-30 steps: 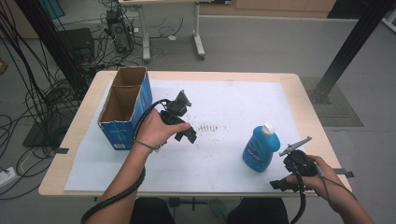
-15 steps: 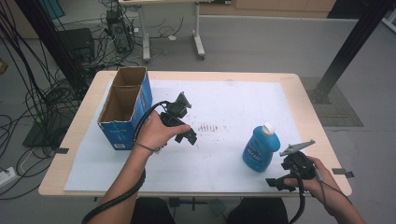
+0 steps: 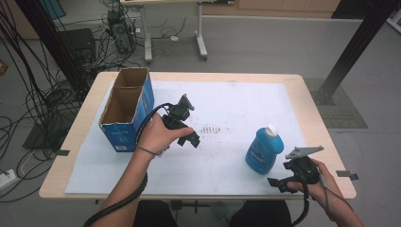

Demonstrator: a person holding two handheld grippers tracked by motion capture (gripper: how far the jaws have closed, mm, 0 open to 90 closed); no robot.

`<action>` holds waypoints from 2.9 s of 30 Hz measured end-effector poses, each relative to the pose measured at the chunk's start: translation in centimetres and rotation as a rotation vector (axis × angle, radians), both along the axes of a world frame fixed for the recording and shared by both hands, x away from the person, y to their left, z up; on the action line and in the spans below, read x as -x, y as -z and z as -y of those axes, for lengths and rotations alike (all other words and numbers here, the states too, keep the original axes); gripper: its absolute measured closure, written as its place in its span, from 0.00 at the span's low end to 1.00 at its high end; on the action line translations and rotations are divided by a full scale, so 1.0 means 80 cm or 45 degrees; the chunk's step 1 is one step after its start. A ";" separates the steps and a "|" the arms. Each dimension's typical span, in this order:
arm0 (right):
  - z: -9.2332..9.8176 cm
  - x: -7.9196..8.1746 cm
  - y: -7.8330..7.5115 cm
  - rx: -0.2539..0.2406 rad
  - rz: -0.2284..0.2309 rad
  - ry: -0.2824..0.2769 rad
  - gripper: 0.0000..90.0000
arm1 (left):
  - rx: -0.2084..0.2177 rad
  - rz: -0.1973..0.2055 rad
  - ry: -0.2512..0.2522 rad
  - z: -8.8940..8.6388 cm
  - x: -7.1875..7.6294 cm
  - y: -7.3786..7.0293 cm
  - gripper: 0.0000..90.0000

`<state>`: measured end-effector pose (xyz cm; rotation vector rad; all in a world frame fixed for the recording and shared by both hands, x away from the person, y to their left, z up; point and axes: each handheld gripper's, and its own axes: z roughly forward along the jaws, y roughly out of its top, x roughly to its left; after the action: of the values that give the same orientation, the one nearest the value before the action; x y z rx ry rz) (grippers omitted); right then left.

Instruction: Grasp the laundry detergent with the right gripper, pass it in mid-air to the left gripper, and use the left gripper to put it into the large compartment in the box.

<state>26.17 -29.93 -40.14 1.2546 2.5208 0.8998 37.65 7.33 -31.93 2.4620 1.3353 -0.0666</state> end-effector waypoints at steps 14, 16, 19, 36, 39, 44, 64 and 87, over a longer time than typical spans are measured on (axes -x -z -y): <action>0.002 0.003 0.005 -0.056 0.090 0.016 0.11 | 0.010 0.006 -0.005 -0.002 0.003 0.000 0.14; 0.001 0.004 0.006 -0.070 0.109 0.013 0.11 | 0.011 0.006 -0.002 -0.001 0.003 -0.001 0.14; 0.000 0.005 0.009 -0.083 0.117 0.010 0.11 | 0.011 0.005 -0.001 0.000 0.004 -0.001 0.14; -0.002 0.009 0.014 -0.170 0.228 0.016 0.11 | 0.013 0.006 -0.004 -0.002 0.006 -0.003 0.14; -0.002 0.010 0.015 -0.187 0.242 0.014 0.11 | 0.013 0.003 -0.003 -0.002 0.007 -0.002 0.14; -0.002 0.011 0.018 -0.224 0.278 0.018 0.11 | 0.015 -0.001 -0.004 -0.001 0.008 0.000 0.14; -0.004 0.014 0.024 -0.302 0.352 0.024 0.07 | 0.024 0.004 -0.003 -0.001 0.011 -0.002 0.14; -0.005 0.016 0.025 -0.345 0.444 0.042 0.03 | 0.030 0.006 0.001 -0.002 0.015 -0.002 0.14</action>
<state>24.85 -29.56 -42.17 1.0881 2.1546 1.3565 36.42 7.49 -31.73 2.4415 1.3247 -0.0766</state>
